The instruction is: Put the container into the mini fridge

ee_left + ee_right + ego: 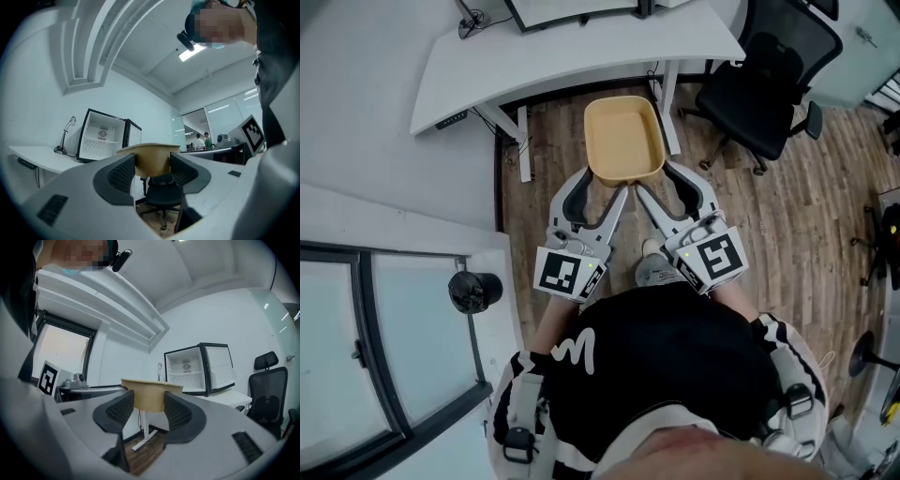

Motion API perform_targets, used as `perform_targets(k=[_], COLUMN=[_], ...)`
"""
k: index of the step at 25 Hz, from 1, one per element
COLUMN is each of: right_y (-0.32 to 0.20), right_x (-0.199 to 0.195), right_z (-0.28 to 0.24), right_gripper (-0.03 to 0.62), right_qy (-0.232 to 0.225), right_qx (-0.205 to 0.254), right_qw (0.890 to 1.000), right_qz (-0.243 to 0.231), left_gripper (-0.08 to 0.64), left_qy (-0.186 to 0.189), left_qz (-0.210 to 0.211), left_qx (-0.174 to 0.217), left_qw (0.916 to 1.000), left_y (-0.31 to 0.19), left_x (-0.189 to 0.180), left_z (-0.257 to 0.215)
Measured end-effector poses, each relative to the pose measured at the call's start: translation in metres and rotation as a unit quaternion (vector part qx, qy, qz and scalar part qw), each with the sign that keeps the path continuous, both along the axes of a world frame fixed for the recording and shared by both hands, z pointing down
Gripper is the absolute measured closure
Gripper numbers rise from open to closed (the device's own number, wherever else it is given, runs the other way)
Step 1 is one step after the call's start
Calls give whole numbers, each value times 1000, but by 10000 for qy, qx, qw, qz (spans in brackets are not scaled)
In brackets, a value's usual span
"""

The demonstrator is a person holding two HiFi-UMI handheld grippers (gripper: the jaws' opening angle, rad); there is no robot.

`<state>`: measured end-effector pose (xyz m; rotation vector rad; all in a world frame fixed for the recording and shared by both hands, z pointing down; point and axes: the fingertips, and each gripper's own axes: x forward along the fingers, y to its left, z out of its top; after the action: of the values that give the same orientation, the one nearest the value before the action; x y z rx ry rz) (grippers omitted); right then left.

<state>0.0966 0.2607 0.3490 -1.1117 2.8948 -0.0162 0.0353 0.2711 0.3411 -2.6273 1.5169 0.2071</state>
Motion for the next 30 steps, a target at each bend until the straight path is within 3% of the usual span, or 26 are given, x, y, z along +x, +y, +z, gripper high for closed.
perform_targets(k=[15, 30], right_y=[-88, -146], right_x=[0, 20], right_z=[-10, -11], right_gripper=[383, 383], right_qy=[-79, -37], right_qx=[42, 43], right_qw=[9998, 9990], right_qz=[-195, -437], left_gripper=[321, 322], left_qy=[-36, 46], left_qz=[-151, -421], left_qx=[6, 96], left_qw=[9999, 9991], left_y=[-86, -140], left_x=[0, 20], left_z=[-11, -12])
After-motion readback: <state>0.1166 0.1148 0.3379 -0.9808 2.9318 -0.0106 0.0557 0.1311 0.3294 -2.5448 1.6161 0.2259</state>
